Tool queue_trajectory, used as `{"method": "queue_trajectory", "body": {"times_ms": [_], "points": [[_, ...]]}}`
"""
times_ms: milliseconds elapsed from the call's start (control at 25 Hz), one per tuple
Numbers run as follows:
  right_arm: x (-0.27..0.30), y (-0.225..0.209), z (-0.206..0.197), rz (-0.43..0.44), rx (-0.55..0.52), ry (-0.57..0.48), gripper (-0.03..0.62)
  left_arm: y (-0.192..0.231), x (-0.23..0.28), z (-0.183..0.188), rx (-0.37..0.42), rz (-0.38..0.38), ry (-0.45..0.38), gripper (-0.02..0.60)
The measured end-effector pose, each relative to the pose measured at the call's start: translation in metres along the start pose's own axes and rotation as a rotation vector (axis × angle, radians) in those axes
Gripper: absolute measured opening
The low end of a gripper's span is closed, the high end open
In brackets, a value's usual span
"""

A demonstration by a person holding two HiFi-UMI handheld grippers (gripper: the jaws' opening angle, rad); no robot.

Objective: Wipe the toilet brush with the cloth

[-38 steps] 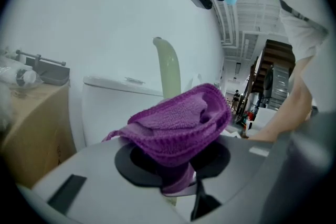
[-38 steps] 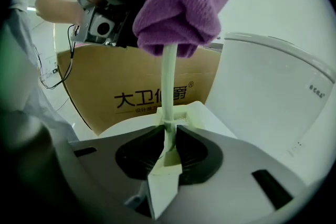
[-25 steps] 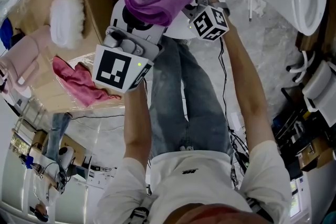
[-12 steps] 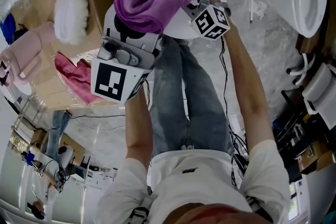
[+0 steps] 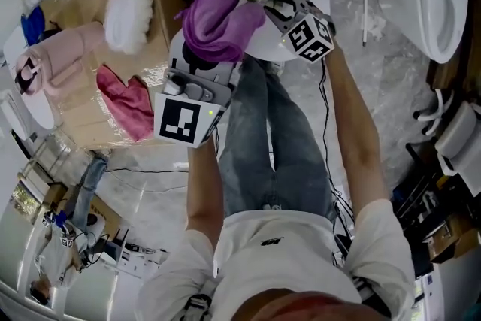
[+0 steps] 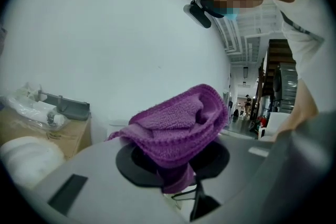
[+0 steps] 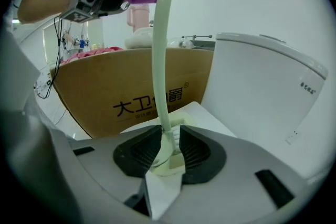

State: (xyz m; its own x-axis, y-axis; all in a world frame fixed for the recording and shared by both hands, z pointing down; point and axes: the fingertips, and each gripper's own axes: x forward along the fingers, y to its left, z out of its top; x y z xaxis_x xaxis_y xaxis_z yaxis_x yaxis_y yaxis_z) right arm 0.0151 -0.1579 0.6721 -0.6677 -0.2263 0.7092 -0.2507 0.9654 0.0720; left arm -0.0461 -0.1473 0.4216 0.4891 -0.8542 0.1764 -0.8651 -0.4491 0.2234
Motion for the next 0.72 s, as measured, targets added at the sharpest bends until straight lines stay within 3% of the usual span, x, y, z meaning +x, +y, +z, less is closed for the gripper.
{"method": "queue_trajectory", "body": {"times_ms": [400,720], "points": [[-0.1,-0.012,0.064,-0.182,0.128,-0.14,0.053,-0.007,-0.03,0.023,0.024,0.057,0.042,0.1],[-0.228,0.009,0.141,-0.322,0.131,-0.257,0.011,-0.033,-0.053,0.087,0.063,0.07,0.032,0.098]]}}
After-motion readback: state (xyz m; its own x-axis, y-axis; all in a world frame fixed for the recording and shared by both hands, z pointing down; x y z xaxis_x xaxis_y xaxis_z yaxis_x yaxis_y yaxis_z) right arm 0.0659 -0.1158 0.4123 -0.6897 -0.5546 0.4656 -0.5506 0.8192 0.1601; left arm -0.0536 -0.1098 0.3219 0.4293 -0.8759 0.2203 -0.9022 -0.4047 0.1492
